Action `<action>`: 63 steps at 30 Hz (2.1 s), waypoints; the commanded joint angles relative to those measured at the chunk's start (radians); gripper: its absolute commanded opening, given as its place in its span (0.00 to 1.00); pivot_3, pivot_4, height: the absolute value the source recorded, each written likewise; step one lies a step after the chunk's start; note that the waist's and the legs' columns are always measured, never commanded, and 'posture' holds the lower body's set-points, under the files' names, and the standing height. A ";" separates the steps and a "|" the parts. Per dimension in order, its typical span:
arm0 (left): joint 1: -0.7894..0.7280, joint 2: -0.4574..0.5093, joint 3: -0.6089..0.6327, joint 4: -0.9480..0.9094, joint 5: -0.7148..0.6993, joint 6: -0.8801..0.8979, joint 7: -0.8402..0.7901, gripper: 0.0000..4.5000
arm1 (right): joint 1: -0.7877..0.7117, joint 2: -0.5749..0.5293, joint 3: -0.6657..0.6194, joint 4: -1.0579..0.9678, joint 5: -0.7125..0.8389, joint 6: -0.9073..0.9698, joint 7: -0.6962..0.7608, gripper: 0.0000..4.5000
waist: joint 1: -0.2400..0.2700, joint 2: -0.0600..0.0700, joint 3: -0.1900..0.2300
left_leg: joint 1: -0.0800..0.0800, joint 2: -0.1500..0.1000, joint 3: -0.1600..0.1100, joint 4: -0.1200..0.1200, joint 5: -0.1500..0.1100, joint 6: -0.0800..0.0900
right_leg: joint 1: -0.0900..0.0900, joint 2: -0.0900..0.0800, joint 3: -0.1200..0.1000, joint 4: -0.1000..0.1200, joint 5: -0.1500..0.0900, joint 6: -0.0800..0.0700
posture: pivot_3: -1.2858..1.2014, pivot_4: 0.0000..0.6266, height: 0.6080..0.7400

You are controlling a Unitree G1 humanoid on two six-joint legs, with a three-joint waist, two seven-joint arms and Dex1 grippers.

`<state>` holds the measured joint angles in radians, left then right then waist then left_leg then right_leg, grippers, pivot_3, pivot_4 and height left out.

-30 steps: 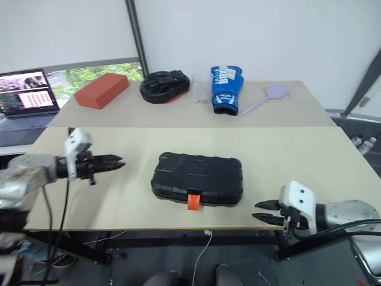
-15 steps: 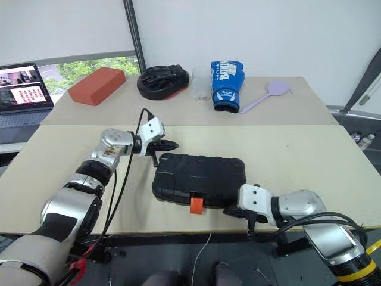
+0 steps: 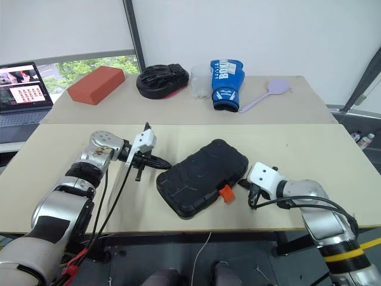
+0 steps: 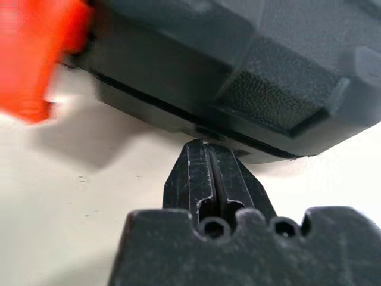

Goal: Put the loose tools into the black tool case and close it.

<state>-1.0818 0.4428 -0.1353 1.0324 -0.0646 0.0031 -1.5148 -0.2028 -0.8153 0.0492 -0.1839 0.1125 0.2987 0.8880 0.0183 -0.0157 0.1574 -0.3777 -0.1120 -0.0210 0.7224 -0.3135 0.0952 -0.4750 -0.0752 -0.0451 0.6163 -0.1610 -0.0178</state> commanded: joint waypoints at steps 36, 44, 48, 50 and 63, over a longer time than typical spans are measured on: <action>0.267 -0.104 -0.214 -0.567 0.033 0.055 0.233 0.01 | 0.061 0.105 0.010 -0.207 0.158 0.237 -0.071 0.01 | 0.006 0.003 -0.001 | 0.021 0.000 0.001 -0.006 -0.003 -0.004 | 0.018 0.001 0.004 -0.005 0.000 0.000 | 0.52 0.24 1.00; 0.250 -0.100 -0.210 -0.547 0.026 0.042 0.230 0.01 | 0.121 0.039 -0.176 -0.348 0.357 0.356 -0.018 0.01 | 0.011 0.003 -0.002 | 0.022 0.000 0.000 -0.006 -0.004 -0.004 | 0.019 0.001 0.004 -0.006 0.000 0.000 | 0.52 0.24 1.00; 0.247 -0.102 -0.212 -0.541 0.027 0.037 0.230 0.01 | 0.050 0.078 -0.160 -0.334 0.388 0.408 -0.073 0.01 | 0.010 0.003 -0.002 | 0.022 0.001 0.000 -0.007 -0.004 -0.004 | 0.020 0.001 0.004 -0.005 0.000 0.000 | 0.52 0.24 1.00; 0.246 -0.104 -0.214 -0.538 0.027 0.034 0.231 0.01 | 0.039 0.073 -0.116 -0.318 0.348 0.400 -0.086 0.01 | 0.013 0.003 -0.002 | 0.022 0.001 0.000 -0.007 -0.004 -0.004 | 0.019 0.001 0.004 -0.005 0.000 0.000 | 0.52 0.24 1.00; 0.237 -0.109 -0.211 -0.516 0.022 0.026 0.235 0.01 | 0.194 0.026 -0.200 -0.331 0.347 0.389 -0.083 0.01 | 0.024 0.003 -0.002 | 0.022 0.000 0.001 -0.007 -0.002 0.001 | 0.019 0.001 0.004 -0.006 0.000 0.001 | 0.52 0.24 1.00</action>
<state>-0.8573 0.3271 -0.3259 0.4865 -0.0724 0.0228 -1.2781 -0.0207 -0.7774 -0.1216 -0.4861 0.4448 0.6898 0.8030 0.0419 -0.0130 0.1557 -0.3554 -0.1115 -0.0205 0.7152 -0.3153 0.0964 -0.4553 -0.0747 -0.0408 0.6105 -0.1612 -0.0170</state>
